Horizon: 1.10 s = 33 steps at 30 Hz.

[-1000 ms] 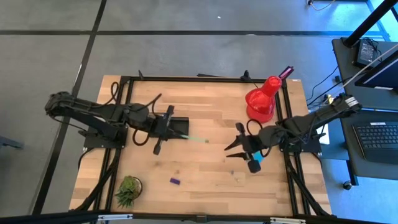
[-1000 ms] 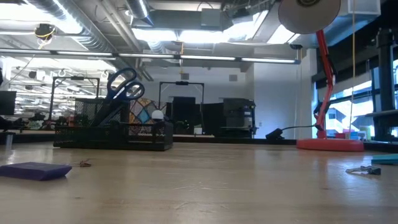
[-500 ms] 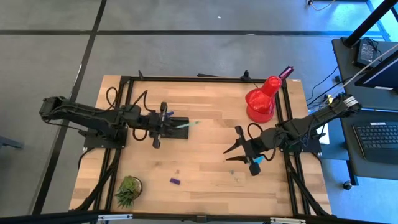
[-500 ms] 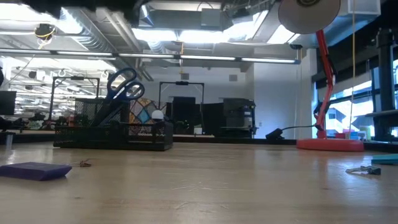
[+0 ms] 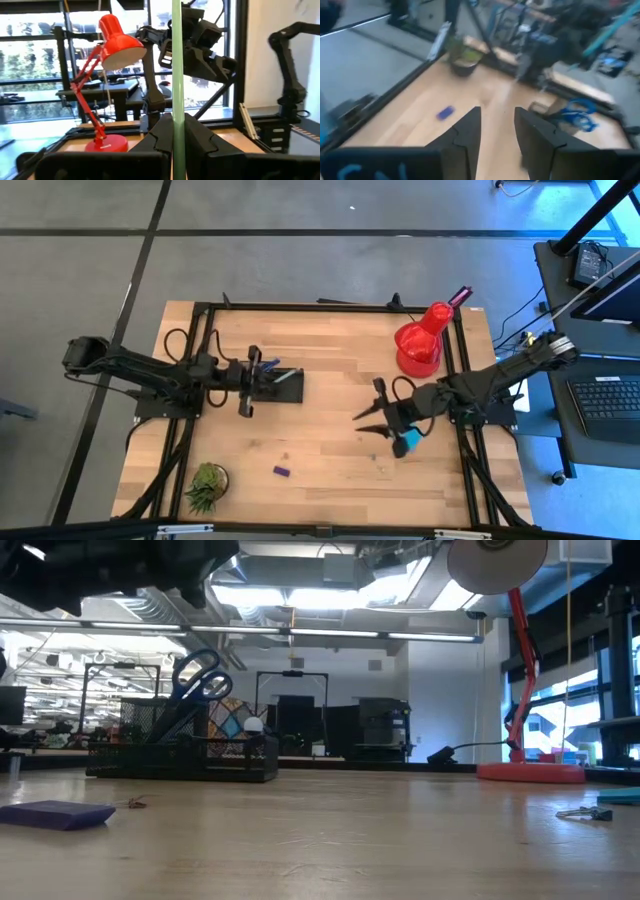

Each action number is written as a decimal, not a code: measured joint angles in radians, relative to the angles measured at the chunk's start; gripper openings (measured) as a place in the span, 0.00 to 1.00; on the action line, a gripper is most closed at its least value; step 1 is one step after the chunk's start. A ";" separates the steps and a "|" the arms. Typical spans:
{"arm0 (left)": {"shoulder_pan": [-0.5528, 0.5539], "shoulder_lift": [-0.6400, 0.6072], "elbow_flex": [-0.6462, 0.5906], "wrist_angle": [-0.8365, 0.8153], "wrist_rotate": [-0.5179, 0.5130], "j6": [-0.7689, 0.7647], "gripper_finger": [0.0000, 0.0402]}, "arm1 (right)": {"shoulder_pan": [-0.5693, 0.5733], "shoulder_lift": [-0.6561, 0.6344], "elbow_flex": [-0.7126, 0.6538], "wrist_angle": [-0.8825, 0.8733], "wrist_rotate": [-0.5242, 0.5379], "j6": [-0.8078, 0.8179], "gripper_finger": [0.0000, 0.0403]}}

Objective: Pick and place office supplies into organizer
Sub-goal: Put the blue pencil into the black desk organizer

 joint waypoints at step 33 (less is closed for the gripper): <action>0.009 0.000 0.000 0.004 0.013 0.074 0.04 | -0.324 0.480 0.148 0.995 -0.226 -0.208 0.30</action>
